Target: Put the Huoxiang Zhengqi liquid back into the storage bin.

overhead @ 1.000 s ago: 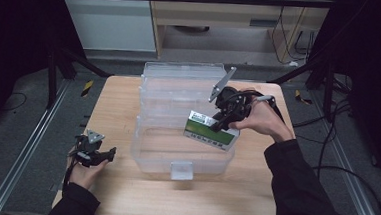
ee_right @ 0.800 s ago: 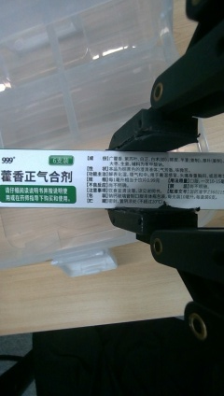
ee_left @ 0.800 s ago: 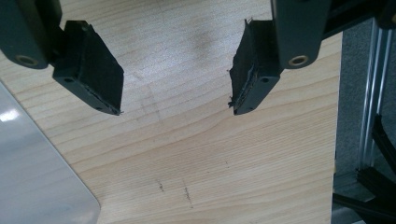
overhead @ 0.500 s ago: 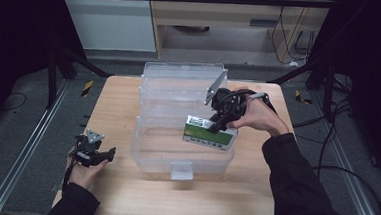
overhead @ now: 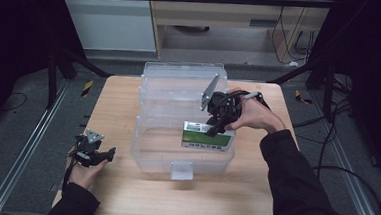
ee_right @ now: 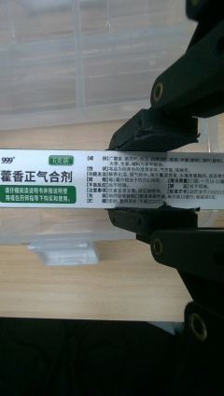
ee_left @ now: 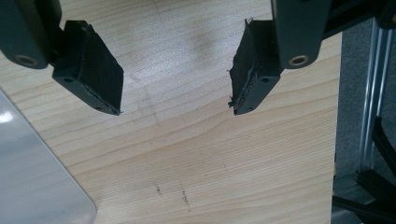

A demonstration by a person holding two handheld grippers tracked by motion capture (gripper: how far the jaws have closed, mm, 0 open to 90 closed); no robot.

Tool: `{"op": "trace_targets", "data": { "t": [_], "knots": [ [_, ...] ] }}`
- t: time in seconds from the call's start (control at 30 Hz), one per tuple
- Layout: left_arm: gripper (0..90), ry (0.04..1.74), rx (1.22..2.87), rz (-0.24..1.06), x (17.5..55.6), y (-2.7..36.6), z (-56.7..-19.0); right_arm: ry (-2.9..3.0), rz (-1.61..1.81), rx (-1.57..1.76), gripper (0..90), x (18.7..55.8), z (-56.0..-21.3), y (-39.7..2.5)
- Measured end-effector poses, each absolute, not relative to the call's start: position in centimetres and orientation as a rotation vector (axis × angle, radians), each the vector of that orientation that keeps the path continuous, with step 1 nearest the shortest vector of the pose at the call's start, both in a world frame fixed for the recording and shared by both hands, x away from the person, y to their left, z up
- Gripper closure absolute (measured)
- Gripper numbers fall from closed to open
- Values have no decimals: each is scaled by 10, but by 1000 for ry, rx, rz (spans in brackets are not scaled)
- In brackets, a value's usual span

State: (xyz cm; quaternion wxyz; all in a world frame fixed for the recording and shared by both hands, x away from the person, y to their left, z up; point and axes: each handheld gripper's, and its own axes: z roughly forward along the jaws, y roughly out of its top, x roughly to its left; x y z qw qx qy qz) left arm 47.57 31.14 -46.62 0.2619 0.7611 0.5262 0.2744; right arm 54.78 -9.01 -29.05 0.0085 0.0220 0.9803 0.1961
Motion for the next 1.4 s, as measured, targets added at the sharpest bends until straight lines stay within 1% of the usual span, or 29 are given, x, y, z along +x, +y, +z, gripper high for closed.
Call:
{"op": "trace_targets", "data": {
  "t": [0.7, 1.4],
  "knots": [
    [336, 1426, 2065, 741, 476, 311, -467, 3086, 505, -56, 641, 545, -310, -82],
    [336, 1425, 2073, 741, 476, 310, -468, 3103, 471, -20, 639, 545, -330, -87]
  ]
}}
